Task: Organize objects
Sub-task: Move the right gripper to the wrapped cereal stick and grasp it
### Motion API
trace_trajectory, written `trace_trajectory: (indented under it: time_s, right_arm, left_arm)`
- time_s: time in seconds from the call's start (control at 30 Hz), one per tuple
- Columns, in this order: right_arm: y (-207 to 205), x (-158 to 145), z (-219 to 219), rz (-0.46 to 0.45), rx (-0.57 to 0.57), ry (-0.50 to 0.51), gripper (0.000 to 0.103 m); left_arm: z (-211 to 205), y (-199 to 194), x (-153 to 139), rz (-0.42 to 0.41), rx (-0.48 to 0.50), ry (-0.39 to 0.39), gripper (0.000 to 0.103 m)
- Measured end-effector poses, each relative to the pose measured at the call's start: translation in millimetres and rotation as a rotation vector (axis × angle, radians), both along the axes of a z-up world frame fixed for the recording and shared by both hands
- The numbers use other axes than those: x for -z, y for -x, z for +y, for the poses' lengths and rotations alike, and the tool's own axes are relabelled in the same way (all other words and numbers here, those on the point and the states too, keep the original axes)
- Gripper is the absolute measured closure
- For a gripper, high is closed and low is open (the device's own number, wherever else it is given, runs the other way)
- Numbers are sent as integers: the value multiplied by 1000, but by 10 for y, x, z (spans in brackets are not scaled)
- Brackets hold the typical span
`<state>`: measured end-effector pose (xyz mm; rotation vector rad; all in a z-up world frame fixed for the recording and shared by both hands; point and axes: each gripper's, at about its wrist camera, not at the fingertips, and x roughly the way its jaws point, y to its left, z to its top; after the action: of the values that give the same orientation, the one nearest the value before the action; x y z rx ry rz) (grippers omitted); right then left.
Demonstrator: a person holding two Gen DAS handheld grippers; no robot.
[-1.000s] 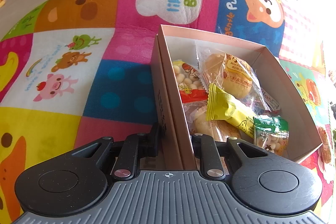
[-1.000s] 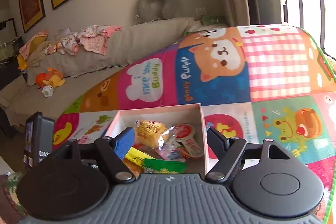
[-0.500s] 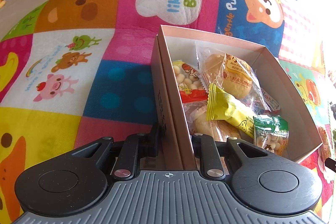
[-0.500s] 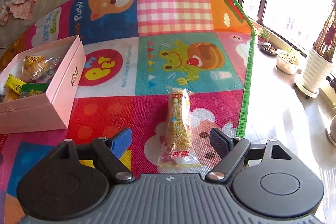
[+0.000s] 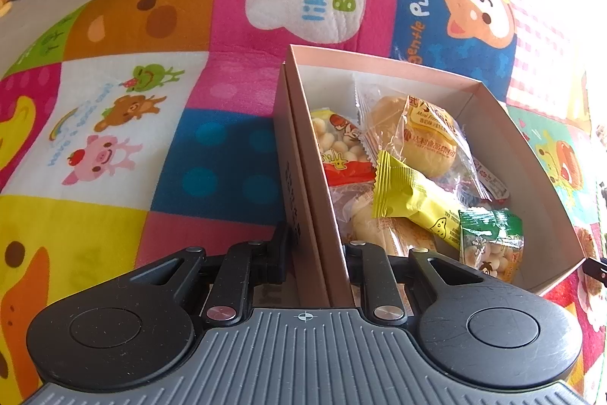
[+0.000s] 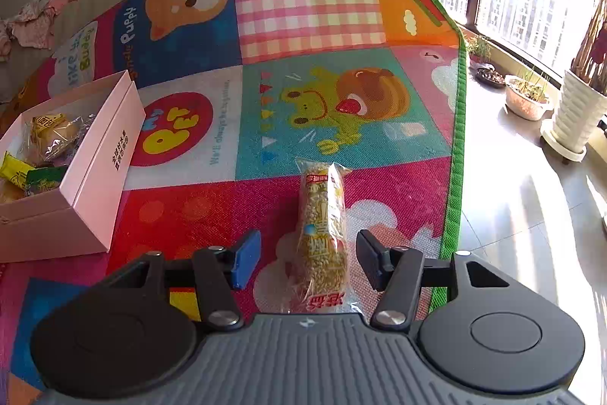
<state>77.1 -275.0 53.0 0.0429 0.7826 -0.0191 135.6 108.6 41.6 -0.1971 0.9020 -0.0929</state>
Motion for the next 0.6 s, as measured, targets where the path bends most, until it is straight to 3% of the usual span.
trace_trajectory:
  time_s: [0.2, 0.27, 0.43, 0.6]
  right_arm:
    - [-248, 85, 13, 51, -5, -2, 50]
    - [-229, 82, 19, 49, -3, -9, 52]
    - [-150, 56, 5, 58, -1, -19, 70]
    - [60, 18, 68, 87, -33, -13, 74]
  left_arm:
    - [3, 4, 0, 2, -1, -3, 82]
    - [-5, 0, -4, 5, -3, -7, 82]
    - [-50, -19, -12, 8, -2, -9, 82]
    - [-120, -38, -14, 9, 9, -16, 82]
